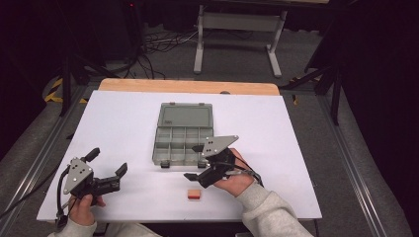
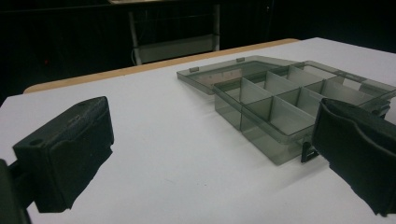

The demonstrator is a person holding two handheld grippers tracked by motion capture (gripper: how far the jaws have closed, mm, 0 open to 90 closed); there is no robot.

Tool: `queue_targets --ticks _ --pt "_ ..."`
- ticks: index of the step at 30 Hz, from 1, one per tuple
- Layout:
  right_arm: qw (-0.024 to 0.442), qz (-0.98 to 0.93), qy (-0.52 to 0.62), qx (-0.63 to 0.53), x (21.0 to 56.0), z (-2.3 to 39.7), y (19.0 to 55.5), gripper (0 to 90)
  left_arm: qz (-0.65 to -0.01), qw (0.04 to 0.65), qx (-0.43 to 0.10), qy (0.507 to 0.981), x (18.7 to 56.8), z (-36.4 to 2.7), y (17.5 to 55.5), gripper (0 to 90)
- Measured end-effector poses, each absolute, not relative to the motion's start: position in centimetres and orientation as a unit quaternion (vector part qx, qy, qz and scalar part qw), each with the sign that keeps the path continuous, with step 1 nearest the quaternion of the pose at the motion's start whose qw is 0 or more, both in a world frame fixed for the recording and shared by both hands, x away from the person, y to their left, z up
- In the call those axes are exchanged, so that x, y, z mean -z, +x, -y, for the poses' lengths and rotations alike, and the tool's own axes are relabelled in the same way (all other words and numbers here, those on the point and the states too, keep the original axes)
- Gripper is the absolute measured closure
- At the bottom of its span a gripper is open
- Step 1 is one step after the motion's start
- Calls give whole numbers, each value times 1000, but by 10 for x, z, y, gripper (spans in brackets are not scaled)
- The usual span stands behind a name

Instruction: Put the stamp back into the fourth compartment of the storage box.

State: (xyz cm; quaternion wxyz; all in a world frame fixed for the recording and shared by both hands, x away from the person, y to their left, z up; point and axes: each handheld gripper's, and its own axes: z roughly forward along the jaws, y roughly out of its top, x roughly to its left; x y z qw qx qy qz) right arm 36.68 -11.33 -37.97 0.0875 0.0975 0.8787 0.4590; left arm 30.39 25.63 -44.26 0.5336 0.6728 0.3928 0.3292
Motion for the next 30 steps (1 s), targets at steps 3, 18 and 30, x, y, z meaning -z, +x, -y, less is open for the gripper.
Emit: queue_targets --ticks 3,18,30 --pt "83 -884 96 -450 380 108 368 143 -392 533 -329 674 443 -256 304 2" --pt "57 -907 96 -407 386 94 371 205 -395 533 -329 672 442 -257 303 2" --pt "13 -929 92 -359 390 92 373 264 -395 532 -329 673 443 -257 303 2"
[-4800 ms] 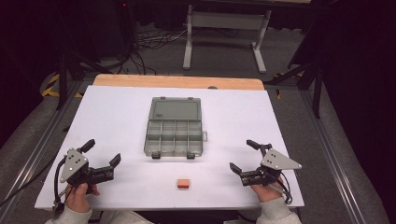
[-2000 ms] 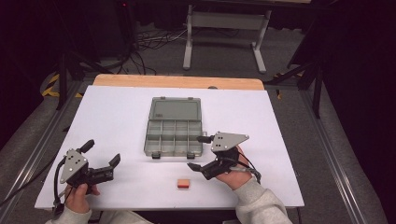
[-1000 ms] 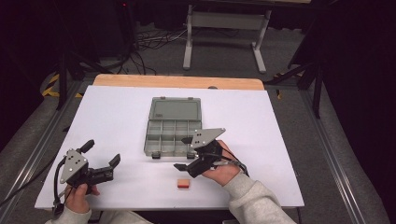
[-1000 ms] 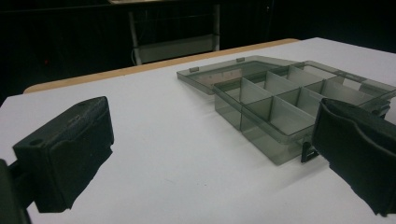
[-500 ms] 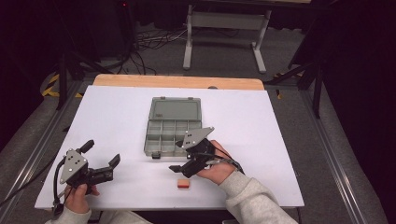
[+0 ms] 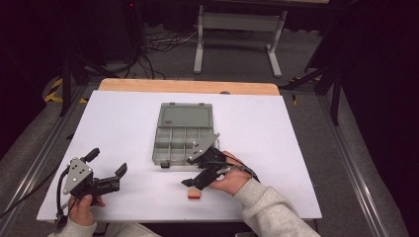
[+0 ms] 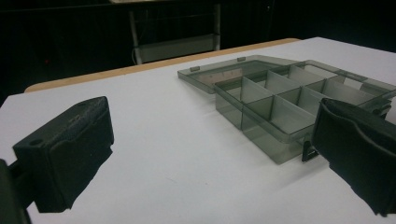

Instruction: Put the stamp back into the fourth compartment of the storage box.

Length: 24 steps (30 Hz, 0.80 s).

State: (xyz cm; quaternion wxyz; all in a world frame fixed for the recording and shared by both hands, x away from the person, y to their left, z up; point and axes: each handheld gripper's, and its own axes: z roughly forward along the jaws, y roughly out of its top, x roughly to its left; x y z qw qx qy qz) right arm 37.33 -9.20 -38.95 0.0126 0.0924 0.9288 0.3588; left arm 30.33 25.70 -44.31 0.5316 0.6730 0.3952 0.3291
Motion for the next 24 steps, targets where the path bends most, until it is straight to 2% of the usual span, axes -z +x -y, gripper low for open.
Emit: queue_targets --ticks 24 --pt "-23 -957 75 -280 405 86 368 265 -396 531 -327 674 444 -256 304 1"
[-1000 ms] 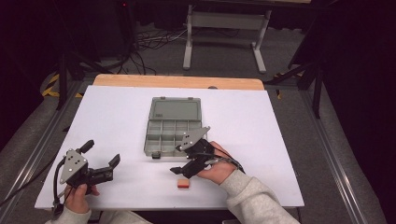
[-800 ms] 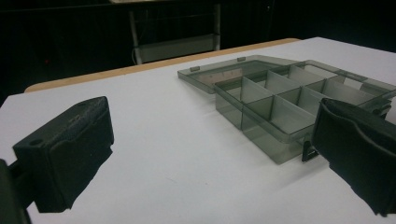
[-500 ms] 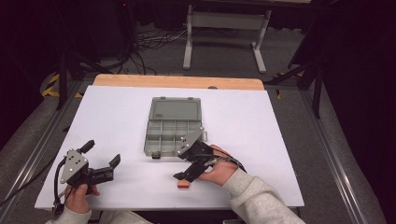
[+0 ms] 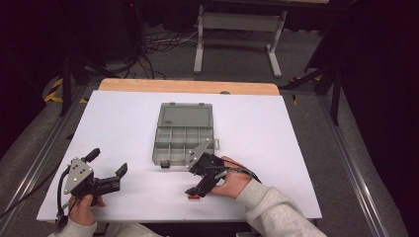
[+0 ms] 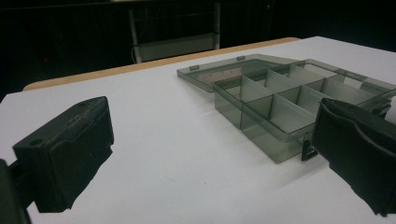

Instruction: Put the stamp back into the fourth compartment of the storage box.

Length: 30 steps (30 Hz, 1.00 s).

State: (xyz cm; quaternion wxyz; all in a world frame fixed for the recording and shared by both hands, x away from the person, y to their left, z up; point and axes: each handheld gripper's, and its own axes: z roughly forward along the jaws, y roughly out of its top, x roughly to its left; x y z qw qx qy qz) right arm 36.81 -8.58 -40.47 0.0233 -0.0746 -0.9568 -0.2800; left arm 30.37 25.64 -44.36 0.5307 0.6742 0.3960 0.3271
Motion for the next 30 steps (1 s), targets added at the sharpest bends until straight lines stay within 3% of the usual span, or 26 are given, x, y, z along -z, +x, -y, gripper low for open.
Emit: queue_targets --ticks 30 --pt "34 978 -52 198 421 75 356 330 -395 531 -327 675 444 -256 304 2"
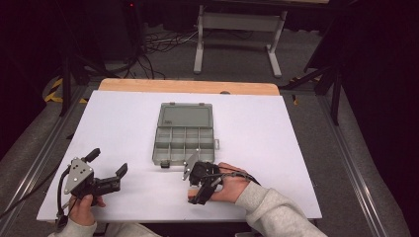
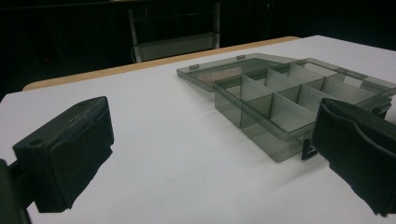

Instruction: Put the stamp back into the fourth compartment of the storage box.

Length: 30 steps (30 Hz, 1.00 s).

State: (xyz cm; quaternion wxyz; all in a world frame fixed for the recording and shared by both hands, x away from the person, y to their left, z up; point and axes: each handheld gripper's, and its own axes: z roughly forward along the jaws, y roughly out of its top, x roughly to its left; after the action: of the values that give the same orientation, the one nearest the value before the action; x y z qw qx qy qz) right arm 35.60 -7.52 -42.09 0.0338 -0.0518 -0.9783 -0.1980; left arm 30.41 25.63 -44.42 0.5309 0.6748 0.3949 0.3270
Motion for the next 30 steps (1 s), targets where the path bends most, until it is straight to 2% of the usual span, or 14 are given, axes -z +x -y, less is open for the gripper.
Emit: queue_targets --ticks 8,25,30 --pt "32 981 -45 185 424 74 354 375 -394 530 -326 676 444 -256 304 2" --pt "10 986 -24 165 427 73 351 635 -393 532 -326 675 444 -256 304 2" --pt "9 986 -20 164 427 74 351 652 -393 532 -326 676 444 -256 304 2"
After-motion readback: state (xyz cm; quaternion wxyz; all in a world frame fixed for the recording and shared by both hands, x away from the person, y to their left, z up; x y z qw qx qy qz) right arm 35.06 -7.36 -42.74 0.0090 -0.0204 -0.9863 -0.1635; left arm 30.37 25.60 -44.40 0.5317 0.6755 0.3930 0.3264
